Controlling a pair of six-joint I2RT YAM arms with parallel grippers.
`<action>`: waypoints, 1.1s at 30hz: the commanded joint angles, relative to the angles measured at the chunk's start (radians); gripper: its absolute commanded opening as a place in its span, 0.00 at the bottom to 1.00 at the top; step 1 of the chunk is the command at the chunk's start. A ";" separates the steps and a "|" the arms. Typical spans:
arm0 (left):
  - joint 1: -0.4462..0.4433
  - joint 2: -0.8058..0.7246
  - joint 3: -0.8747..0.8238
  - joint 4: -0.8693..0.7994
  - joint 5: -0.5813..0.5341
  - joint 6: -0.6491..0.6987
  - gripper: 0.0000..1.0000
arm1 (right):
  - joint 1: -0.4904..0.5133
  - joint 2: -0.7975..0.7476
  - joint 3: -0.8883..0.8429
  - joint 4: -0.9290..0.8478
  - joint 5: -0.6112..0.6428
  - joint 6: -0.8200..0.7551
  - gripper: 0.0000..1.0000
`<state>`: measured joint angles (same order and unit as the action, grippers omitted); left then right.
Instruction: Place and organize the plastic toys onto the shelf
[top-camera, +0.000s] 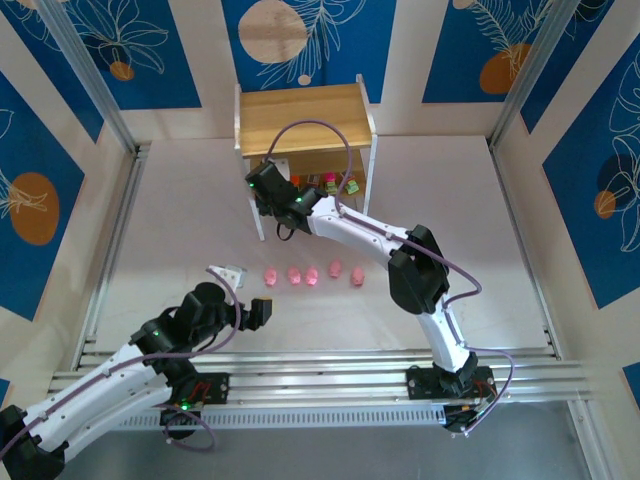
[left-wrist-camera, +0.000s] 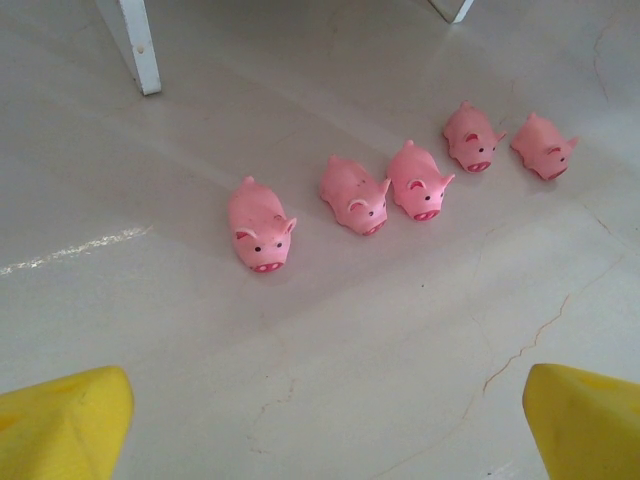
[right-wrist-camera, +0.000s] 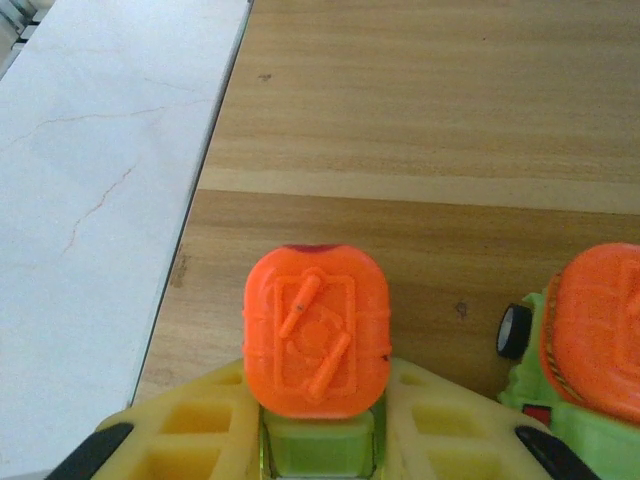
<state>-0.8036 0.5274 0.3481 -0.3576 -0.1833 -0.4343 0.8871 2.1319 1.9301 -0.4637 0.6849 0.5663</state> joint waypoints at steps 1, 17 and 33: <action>0.001 -0.001 -0.009 0.009 0.010 0.020 1.00 | -0.013 0.030 0.032 0.014 0.017 0.013 0.22; 0.000 -0.001 -0.009 0.009 0.004 0.018 1.00 | -0.010 0.007 -0.004 0.038 0.030 -0.008 0.40; 0.001 -0.001 -0.009 0.009 0.002 0.016 1.00 | 0.021 -0.082 -0.102 0.082 0.035 -0.009 0.49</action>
<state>-0.8036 0.5274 0.3477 -0.3576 -0.1833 -0.4347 0.8955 2.1010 1.8507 -0.3813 0.7044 0.5583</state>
